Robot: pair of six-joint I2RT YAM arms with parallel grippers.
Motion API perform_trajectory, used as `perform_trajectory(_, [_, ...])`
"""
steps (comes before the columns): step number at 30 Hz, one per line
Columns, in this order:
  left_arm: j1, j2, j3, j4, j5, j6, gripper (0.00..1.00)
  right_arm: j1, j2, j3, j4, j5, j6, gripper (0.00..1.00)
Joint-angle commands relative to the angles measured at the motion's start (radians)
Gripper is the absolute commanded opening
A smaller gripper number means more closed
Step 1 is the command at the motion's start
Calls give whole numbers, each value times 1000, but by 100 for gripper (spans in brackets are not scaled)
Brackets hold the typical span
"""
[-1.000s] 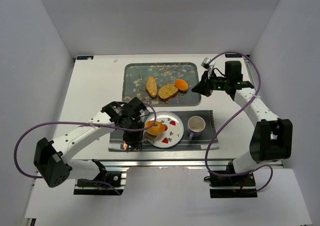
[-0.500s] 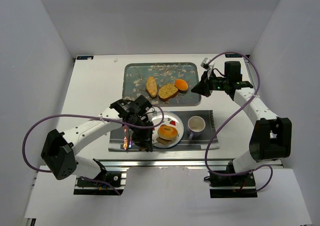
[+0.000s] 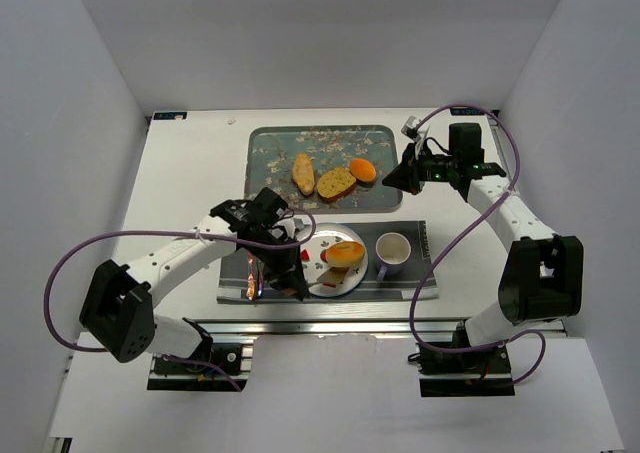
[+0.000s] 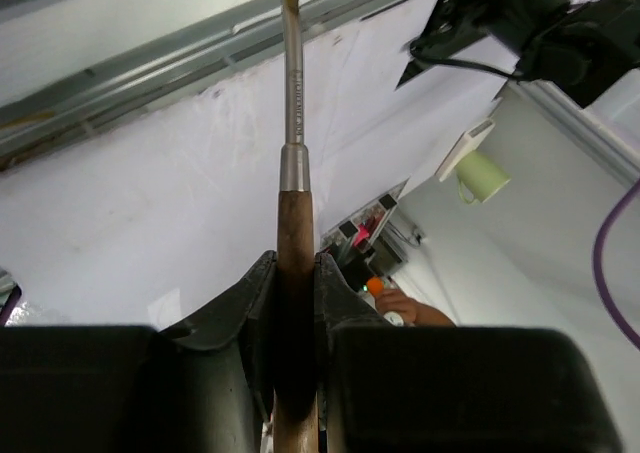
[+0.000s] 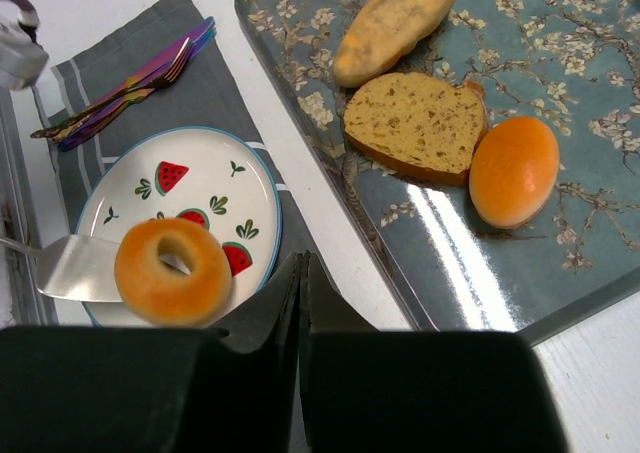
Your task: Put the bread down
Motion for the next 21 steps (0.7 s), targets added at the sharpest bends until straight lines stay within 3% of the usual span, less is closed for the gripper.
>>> perform_trajectory(1, [7,-38,-56,23,89,-9,0,-4,-24,-1,22,-18,-4,2])
perform_trajectory(8, [12,-79,-71,13,138,3,0,-4,-29,-9,17,-18,-9,2])
perform_trajectory(15, [12,-205,-43,-268,166,57,0,-4,-17,5,13,-21,-15,2])
perform_trajectory(21, [12,-423,-82,-213,119,-184,0,-3,-9,2,34,-26,8,2])
